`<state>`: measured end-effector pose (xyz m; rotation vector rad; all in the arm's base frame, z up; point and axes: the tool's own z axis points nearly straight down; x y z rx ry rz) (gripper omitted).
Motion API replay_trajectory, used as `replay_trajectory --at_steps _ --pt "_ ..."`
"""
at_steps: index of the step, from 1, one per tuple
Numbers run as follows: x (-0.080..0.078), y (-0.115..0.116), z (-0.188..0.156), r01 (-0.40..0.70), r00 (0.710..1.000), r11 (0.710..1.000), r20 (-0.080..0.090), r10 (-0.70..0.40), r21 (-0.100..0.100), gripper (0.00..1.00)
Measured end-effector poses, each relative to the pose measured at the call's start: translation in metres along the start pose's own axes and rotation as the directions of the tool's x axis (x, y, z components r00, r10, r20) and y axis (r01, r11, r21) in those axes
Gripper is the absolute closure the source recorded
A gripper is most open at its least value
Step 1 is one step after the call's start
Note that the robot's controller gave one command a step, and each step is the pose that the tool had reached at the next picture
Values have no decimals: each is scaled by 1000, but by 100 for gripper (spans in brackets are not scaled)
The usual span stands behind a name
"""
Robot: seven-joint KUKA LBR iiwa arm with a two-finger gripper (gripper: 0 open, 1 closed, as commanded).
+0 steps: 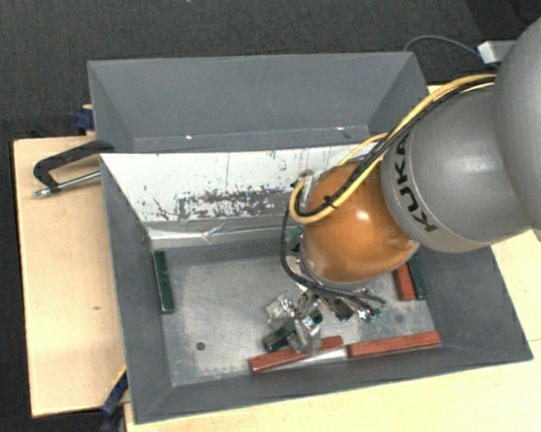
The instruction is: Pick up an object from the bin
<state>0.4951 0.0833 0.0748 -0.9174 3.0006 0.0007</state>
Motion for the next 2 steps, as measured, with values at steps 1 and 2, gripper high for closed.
replay_trajectory --at_steps 1,2 --pt "0 0 1 1 1000 1000 0 -1 -1 100" --pt "-37 17 -128 15 1000 1000 2 -15 0 100"
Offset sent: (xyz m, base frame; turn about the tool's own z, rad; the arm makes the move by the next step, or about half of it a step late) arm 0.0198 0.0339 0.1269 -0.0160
